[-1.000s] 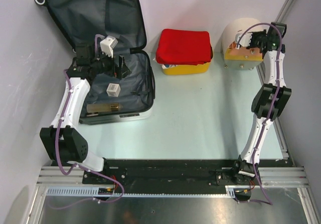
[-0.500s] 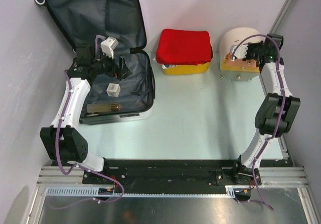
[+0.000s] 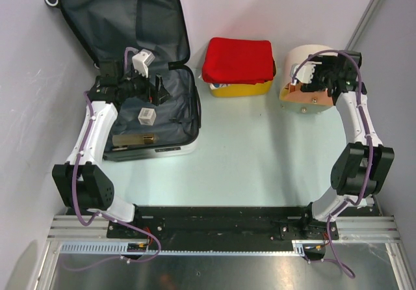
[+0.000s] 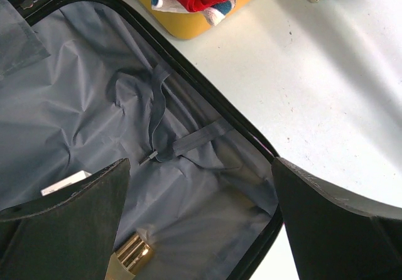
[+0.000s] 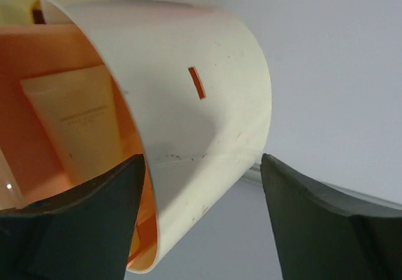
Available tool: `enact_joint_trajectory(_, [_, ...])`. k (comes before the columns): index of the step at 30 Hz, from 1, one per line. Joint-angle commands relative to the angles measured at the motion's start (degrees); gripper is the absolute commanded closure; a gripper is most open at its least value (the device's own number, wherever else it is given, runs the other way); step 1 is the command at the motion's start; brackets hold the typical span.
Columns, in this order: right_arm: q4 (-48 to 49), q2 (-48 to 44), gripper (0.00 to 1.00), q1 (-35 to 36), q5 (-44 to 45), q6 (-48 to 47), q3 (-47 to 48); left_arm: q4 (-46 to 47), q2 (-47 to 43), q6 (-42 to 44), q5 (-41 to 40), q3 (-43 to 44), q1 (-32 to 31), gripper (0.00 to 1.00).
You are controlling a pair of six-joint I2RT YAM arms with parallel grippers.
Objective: Open, take out, and arrange the luggage
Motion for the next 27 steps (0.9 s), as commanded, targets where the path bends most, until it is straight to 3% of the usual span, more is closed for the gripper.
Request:
enact_joint_trajectory(1, [-7.5, -3.4, 0.16, 0.2, -1.8, 3.0, -0.9, 0.8, -1.1, 0.7, 2.8, 0.6, 0.4, 0.01])
enact_joint_trajectory(2, [-8.1, -3.5, 0.08, 0.1, -2.4, 3.1, -0.7, 0.9, -1.0, 0.6, 2.9, 0.7, 0.4, 0.01])
enact_joint_trajectory(4, [-10.2, -3.7, 0.07, -0.2, -3.1, 3.7, -0.1, 0.8, -0.6, 0.4, 3.2, 0.7, 0.4, 0.01])
enact_joint_trajectory(10, [-16.1, -4.2, 0.06, -1.8, -6.7, 5.7, 3.0, 0.8, -0.5, 0.4, 3.6, 0.8, 0.4, 0.01])
enact_joint_trajectory(27, [-13.5, 1.2, 0.07, -3.0, -11.3, 22.0, 14.7, 1.2, 1.4, -1.0, 4.0, 2.8, 0.4, 0.01])
